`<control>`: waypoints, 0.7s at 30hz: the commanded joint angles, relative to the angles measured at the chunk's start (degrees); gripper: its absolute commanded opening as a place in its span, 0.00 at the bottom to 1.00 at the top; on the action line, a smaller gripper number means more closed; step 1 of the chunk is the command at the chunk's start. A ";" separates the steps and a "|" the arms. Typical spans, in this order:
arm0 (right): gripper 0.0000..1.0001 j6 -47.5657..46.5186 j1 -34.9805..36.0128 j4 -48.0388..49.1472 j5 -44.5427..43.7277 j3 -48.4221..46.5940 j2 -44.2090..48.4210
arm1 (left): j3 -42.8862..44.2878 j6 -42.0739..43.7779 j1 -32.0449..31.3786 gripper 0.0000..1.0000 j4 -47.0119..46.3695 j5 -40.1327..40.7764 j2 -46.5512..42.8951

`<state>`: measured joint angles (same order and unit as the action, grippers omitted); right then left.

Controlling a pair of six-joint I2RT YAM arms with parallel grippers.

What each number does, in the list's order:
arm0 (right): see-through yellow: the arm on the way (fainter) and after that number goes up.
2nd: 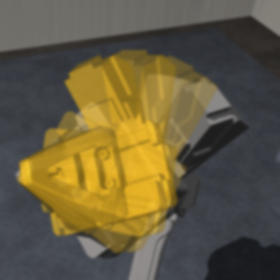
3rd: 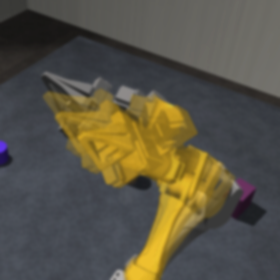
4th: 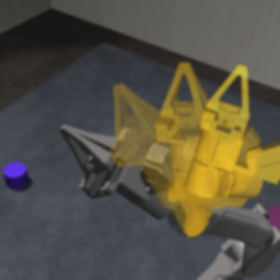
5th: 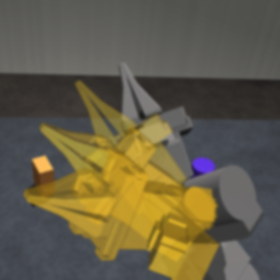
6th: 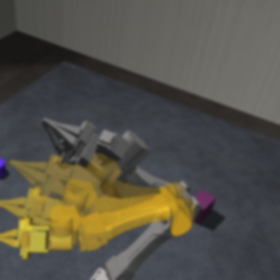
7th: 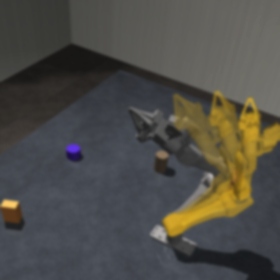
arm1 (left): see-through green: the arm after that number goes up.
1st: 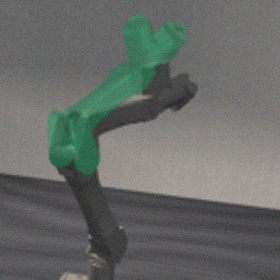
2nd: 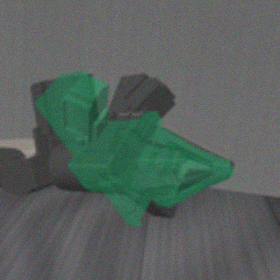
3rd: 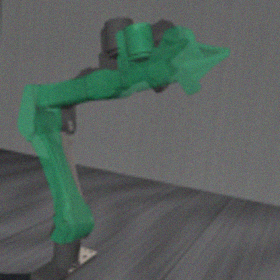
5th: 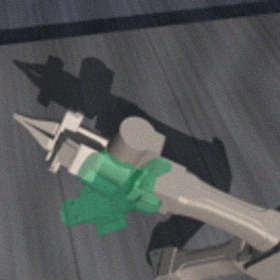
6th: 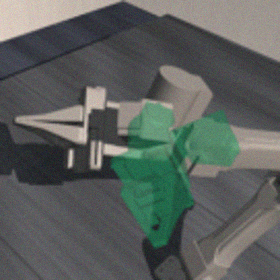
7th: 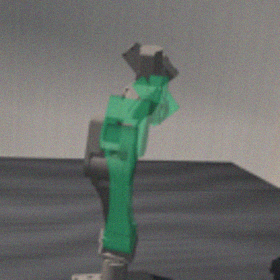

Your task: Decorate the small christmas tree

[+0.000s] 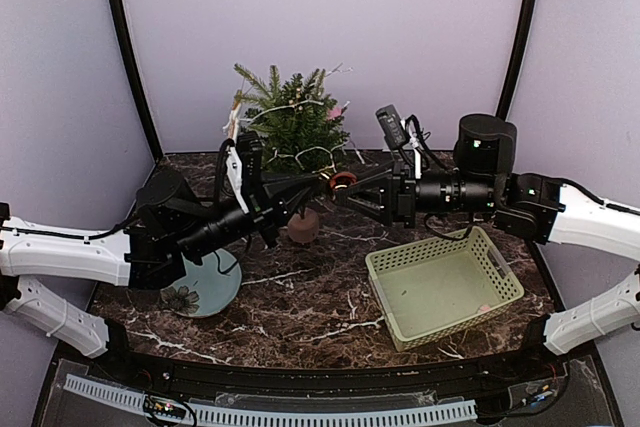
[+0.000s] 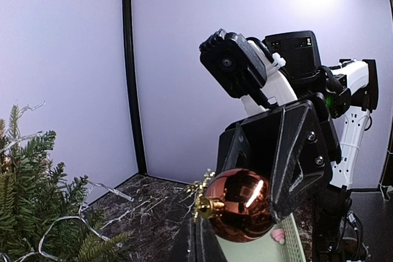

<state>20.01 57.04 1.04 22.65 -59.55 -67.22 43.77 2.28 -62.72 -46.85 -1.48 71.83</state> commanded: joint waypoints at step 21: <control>0.24 -5.07 -1.17 1.77 -11.11 -6.79 -3.67 | 9.02 1.17 5.31 0.00 13.72 3.56 -2.66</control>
<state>16.75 56.60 0.86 14.09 -62.57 -69.14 49.28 2.39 -58.43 -36.10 -0.05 70.63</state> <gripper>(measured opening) 0.412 0.016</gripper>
